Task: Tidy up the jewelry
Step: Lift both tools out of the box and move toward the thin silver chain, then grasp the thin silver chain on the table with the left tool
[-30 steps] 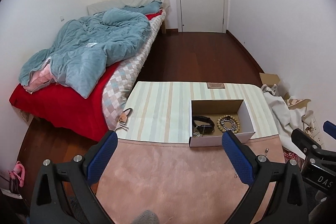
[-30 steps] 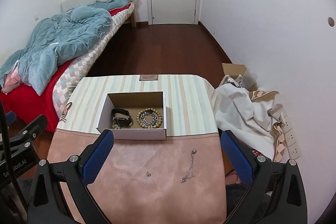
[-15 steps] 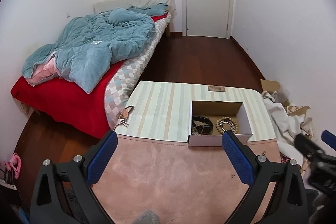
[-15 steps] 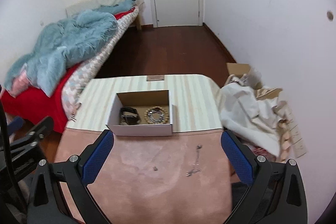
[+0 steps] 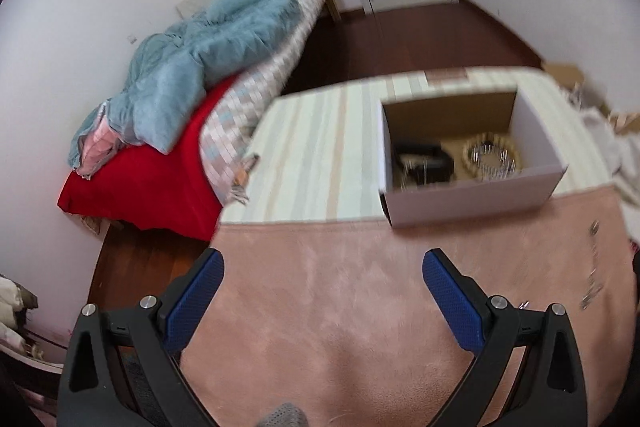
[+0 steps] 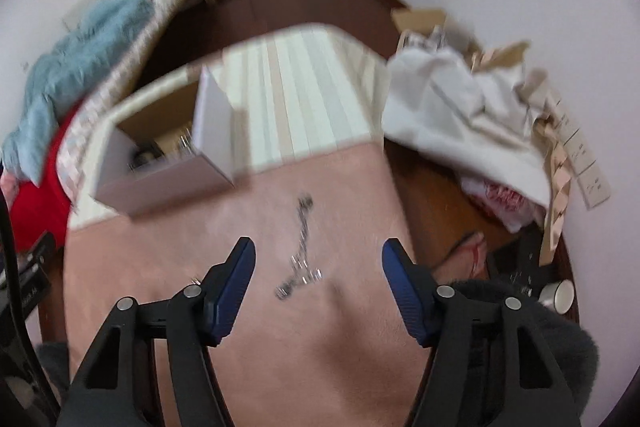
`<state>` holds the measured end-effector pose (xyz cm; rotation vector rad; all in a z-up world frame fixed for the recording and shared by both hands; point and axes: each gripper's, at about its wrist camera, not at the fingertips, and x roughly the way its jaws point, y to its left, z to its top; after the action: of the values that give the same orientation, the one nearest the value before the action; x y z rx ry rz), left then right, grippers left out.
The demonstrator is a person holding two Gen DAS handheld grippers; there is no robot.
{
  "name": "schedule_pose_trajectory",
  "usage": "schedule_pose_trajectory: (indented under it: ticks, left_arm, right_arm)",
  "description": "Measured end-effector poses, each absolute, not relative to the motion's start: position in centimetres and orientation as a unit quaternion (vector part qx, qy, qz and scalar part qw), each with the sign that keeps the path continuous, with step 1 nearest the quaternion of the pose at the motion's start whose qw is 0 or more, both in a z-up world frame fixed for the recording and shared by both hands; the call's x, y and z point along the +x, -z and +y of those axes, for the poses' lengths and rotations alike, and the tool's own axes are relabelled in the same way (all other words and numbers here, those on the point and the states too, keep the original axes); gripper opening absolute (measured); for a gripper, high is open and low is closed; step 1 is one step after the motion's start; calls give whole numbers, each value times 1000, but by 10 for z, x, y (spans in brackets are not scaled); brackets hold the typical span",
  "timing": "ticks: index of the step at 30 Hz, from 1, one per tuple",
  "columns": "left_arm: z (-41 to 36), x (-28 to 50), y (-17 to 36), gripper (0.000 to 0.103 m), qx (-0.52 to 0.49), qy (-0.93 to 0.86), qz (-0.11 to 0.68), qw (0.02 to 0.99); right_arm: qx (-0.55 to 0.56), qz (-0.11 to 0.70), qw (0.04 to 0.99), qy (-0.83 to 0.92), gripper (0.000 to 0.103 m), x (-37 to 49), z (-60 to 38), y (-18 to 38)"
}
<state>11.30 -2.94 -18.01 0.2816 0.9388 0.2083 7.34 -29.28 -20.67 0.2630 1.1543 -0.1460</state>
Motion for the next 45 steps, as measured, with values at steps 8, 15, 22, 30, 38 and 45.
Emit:
schedule_pose_trajectory:
  ticks: [8, 15, 22, 30, 38, 45]
  left_arm:
    - [-32, 116, 236, 102, 106, -54, 537, 835]
    - [-41, 110, 247, 102, 122, -43, 542, 830]
    - [-51, 111, 238, 102, 116, -28, 535, 837]
    - [-56, 120, 238, 101, 66, 12, 552, 831]
    - [-97, 122, 253, 90, 50, 96, 576, 810]
    - [-125, 118, 263, 32, 78, 122, 578, 803]
  right_arm:
    - [73, 560, 824, 46, 67, 67, -255, 266]
    - [1, 535, 843, 52, 5, 65, -237, 272]
    - [98, 521, 847, 38, 4, 56, -273, 241]
    - [141, 474, 868, 32, 4, 71, -293, 187]
    - [145, 482, 863, 34, 4, 81, -299, 190]
    - [150, 487, 860, 41, 4, 77, -304, 197]
